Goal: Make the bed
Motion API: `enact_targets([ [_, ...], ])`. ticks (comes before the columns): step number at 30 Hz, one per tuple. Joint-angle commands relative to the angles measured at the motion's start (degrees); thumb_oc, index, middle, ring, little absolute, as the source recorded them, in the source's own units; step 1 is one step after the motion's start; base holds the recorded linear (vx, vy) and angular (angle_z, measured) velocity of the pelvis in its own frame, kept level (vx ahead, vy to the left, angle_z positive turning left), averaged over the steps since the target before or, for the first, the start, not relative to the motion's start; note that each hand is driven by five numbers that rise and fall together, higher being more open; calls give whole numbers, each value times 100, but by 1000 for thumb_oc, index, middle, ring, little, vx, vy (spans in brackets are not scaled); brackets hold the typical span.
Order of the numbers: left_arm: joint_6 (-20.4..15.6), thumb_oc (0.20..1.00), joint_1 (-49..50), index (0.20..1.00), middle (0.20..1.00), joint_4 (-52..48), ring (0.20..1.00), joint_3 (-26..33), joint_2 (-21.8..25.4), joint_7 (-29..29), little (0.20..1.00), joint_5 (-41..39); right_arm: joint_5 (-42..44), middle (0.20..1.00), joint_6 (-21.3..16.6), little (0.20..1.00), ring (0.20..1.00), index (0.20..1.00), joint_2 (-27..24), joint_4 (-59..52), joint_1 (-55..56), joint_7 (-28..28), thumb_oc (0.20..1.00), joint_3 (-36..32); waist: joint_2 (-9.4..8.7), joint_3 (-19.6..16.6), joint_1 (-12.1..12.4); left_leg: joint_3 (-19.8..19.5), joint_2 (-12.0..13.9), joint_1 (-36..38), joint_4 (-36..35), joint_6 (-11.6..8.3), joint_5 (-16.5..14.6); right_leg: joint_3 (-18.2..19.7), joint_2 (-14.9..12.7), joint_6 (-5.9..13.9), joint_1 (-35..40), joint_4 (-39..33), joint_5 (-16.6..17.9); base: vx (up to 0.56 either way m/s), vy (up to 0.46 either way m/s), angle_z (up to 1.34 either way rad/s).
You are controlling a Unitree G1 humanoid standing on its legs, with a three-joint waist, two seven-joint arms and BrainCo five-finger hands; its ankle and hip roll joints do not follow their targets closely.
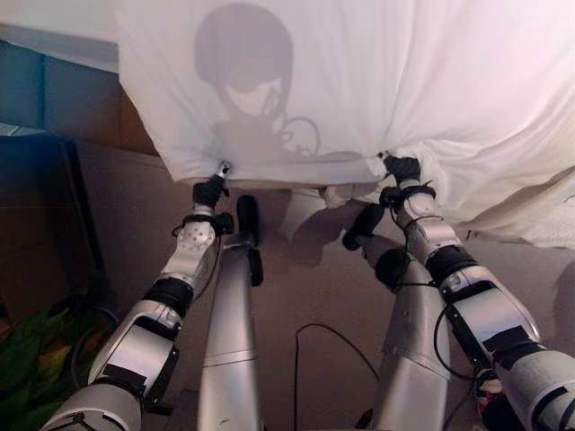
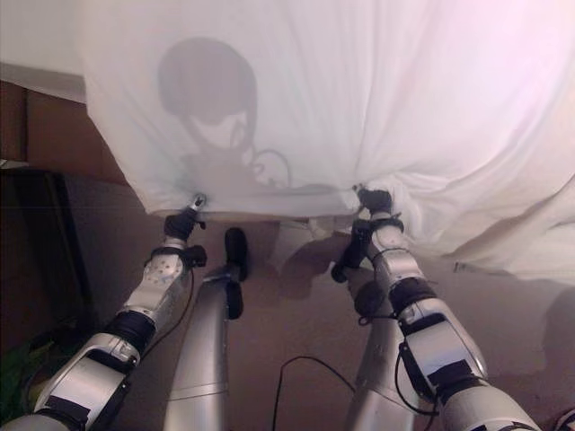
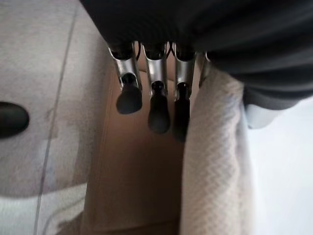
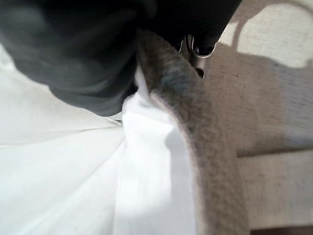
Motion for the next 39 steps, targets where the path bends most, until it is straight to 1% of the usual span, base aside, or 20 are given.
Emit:
enact_targets([
  [1, 631, 200, 440, 200, 200, 1415, 200, 8, 190, 411, 200, 360, -611, 837, 917, 837, 837, 837, -658, 1932, 961, -314, 837, 177, 98, -108, 60, 198, -305, -287, 242, 211, -255, 625, -102, 907, -465, 125, 152, 0, 0, 0],
  [2, 756, 765, 227, 765, 765, 1589, 765, -126, 157, 411, 765, 452, -706, 1000, 975, 1000, 1000, 1000, -650, 2035, 827, -288, 1000, 263, 108, -108, 52, 217, -300, -333, 273, 208, -256, 640, -109, 901, -515, 147, 141, 0, 0, 0],
  [3, 998, 1000, -9, 1000, 1000, 1917, 1000, -311, 107, 336, 1000, 700, -958, 1000, 1154, 1000, 1000, 1000, -702, 2354, 655, -232, 1000, 364, 115, -108, 45, 216, -306, -359, 296, 215, -258, 646, -127, 889, -565, 180, 126, 0, 0, 0],
  [5, 1162, 1000, -164, 1000, 1000, 2220, 1000, -418, 98, 158, 1000, 898, -1081, 1000, 1284, 1000, 1000, 1000, -700, 2567, 426, -231, 1000, 440, 151, -108, 54, 263, -289, -309, 293, 229, -262, 649, -104, 880, -562, 150, 128, 0, 0, 0],
  [11, 1277, 1000, 136, 1000, 1000, 2446, 1000, -215, 4, -93, 1000, 881, -1196, 1000, 1359, 1000, 1000, 1000, -687, 2765, 722, -158, 1000, 306, 141, -108, 50, 300, -265, 44, 41, 263, -214, 554, -25, 898, -262, -138, 215, -15, -5, 0],
  [14, 1418, 1000, 523, 1000, 1000, 2628, 1000, -104, 39, -385, 1000, 1280, -1402, 1000, 1443, 1000, 1000, 1000, -794, 2921, 1320, 8, 1000, 97, 96, -108, -5, 367, -194, 674, -328, 270, -190, 429, -2, 955, 317, -530, 331, -62, -3, -3],
  [19, 1445, 1000, 1346, 1000, 1000, 2670, 1000, 451, 393, -572, 1000, 1603, -1694, 1000, 1504, 1000, 1000, 1000, -1119, 2951, 2405, 158, 1000, -374, 56, -108, -35, 496, -141, 1932, -976, 267, -141, 290, 50, 1095, 1468, -1084, 551, -23, -1, 0],
  [20, 1416, 1000, 1705, 1000, 1000, 2638, 1000, 727, 479, -662, 1000, 1593, -1737, 1000, 1527, 1000, 1000, 1000, -1237, 2945, 2797, 244, 1000, -641, 45, -108, -17, 514, -129, 2482, -1206, 262, -130, 200, 65, 1133, 2011, -1301, 588, 0, 0, 0],
  [21, 1417, 1000, 1726, 1000, 1000, 2630, 1000, 724, 476, -662, 1000, 1594, -1740, 1000, 1529, 1000, 1000, 1000, -1237, 2936, 2821, 244, 1000, -642, 53, -108, -15, 507, -125, 2514, -1227, 261, -125, 183, 72, 1135, 2052, -1324, 593, 0, 0, 0],
  [26, 1334, 1000, 2396, 1000, 1000, 2630, 1000, 1262, 651, -815, 1000, 1933, -2026, 1000, 1571, 1000, 1000, 1000, -1437, 3099, 3690, 411, 1000, -1307, 8, -108, -30, 497, -72, 3873, -1773, 190, -105, -124, 149, 1196, 3550, -1881, 653, 68, -39, -2],
  [27, 1286, 1000, 2620, 1000, 1000, 2613, 1000, 1398, 685, -800, 1000, 2085, -2076, 1000, 1552, 1000, 1000, 1000, -1490, 3107, 3882, 378, 1000, -1543, -4, -108, -35, 484, -48, 4368, -1915, 177, -111, -181, 176, 1210, 4055, -2028, 662, 95, -28, 4],
  [28, 1287, 1000, 2639, 1000, 1000, 2605, 1000, 1395, 683, -799, 1000, 2087, -2078, 1000, 1552, 1000, 1000, 1000, -1488, 3100, 3903, 377, 1000, -1544, 2, -108, -35, 479, -45, 4397, -1934, 175, -107, -194, 183, 1212, 4089, -2047, 665, 109, -19, 0],
  [30, 1214, 1000, 2852, 1000, 1000, 2550, 1000, 1589, 689, -766, 1000, 2155, -2035, 1000, 1517, 1000, 1000, 1000, -1474, 3006, 4074, 309, 1000, -1773, -30, -108, -33, 489, 9, 5002, -2198, 124, -85, -276, 284, 1229, 4735, -2346, 676, 68, -14, -8],
  [31, 1184, 1000, 2910, 1000, 1000, 2593, 1000, 1681, 691, -743, 1000, 2247, -2057, 1000, 1494, 1000, 1000, 1000, -1462, 3003, 4173, 285, 1000, -1906, -60, -108, -31, 515, -23, 5217, -2357, 162, 85, -405, 284, 1150, 5009, -2565, 825, 72, -12, -9],
  [32, 1143, 1000, 3006, 1000, 1000, 2578, 1000, 1744, 683, -687, 1000, 2331, -2084, 1000, 1480, 1000, 1000, 1000, -1434, 2972, 4224, 212, 1000, -1970, -69, -130, -25, 517, 5, 5532, -2533, 137, 112, -482, 348, 1163, 5363, -2751, 845, 107, -5, -5],
  [33, 1080, 1000, 3193, 1000, 1000, 2436, 1000, 1855, 676, -638, 1000, 2322, -2177, 1000, 1428, 1000, 1000, 1000, -1440, 2883, 4331, 107, 1000, -2003, -59, -288, -8, 533, 19, 5721, -2667, 117, 136, -549, 392, 1185, 5588, -2897, 860, 182, -29, -4],
  [35, 815, 1000, 3603, 1000, 1000, 1732, 1000, 2197, 518, -236, 1000, 2032, -2189, 1000, 1211, 1000, 1000, 1000, -1361, 2174, 4533, -201, 1000, -2084, -31, -589, 21, 538, 82, 6093, -3026, 67, 243, -649, 536, 1230, 6045, -3278, 911, 190, -3, -1],
  [36, 589, 1000, 3955, 1000, 1000, 911, 1000, 2474, 453, -20, 1000, 1723, -1921, 1000, 997, 1000, 1000, 1000, -1237, 1326, 4715, -375, 1000, -2239, -10, -733, 24, 566, 123, 6312, -3233, 43, 319, -695, 622, 1266, 6261, -3454, 951, 185, 18, -8],
  [38, 104, 1000, 4687, 1000, 1000, -856, 1000, 2995, 326, 98, 1000, 1224, -1457, 1000, 610, 1000, 1000, 1000, -914, -206, 5249, -369, 1000, -2515, 20, -1006, 62, 564, 168, 6659, -3574, 27, 411, -776, 759, 1313, 6637, -3750, 985, 149, 14, -15],
  [39, -29, 1000, 4731, 1000, 1000, -1119, 1000, 3080, 232, 74, 1000, 1048, -1530, 1000, 434, 1000, 1000, 1000, -800, -812, 5368, -357, 1000, -2458, 26, -1147, 61, 591, 181, 6797, -3705, 24, 432, -814, 812, 1327, 6764, -3849, 990, 163, 28, -1],
])
